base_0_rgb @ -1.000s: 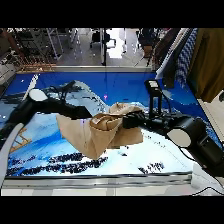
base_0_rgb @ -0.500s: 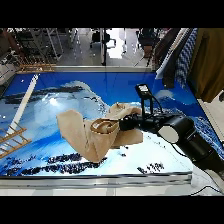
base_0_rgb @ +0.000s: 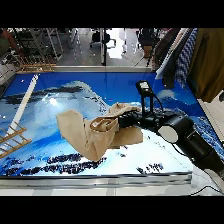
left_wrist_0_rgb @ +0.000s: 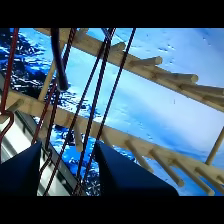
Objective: Fold the clothes and pants, and hang the long-sleeved shirts on hangers.
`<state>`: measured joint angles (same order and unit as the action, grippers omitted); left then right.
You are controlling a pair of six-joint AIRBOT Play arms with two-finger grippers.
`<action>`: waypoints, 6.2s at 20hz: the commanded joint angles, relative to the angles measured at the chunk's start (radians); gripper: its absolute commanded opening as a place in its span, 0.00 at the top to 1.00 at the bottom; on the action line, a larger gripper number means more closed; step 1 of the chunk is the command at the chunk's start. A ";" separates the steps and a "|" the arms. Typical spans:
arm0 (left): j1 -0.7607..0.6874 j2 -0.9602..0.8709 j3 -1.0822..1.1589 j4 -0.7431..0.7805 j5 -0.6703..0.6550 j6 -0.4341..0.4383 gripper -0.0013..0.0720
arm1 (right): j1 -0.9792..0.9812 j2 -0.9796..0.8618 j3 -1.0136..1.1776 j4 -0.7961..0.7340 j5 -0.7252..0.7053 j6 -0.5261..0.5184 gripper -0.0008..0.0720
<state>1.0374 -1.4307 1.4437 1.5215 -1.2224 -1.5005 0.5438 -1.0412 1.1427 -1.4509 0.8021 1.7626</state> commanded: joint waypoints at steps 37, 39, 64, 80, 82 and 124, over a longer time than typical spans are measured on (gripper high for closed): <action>-0.509 -0.049 0.094 -1.410 -0.560 1.021 0.97 | -0.002 0.000 0.004 -0.185 -0.009 -0.004 0.97; -0.599 -0.095 0.094 -1.410 -0.624 1.017 0.97 | -0.002 -0.001 0.004 -0.229 -0.009 -0.003 0.97; -0.843 -0.139 0.061 -1.364 -0.624 0.902 0.97 | -0.002 -0.088 0.004 -0.253 -0.097 0.033 0.97; -0.866 -0.173 0.061 -1.422 -0.504 0.921 0.97 | -0.001 -0.085 0.005 -0.241 -0.089 0.032 0.97; -0.896 -0.179 0.061 -1.417 -0.499 0.921 0.97 | 0.000 -0.077 0.005 -0.222 -0.089 0.032 0.97; -1.239 -0.353 0.061 -1.963 -0.422 1.120 0.97 | -0.033 0.067 0.208 -0.464 -0.027 -1.025 0.28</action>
<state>-0.1986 -1.7840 1.5047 -0.4412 -1.6306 -0.3817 0.5560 -0.9161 1.3502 -1.8420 0.8940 0.8452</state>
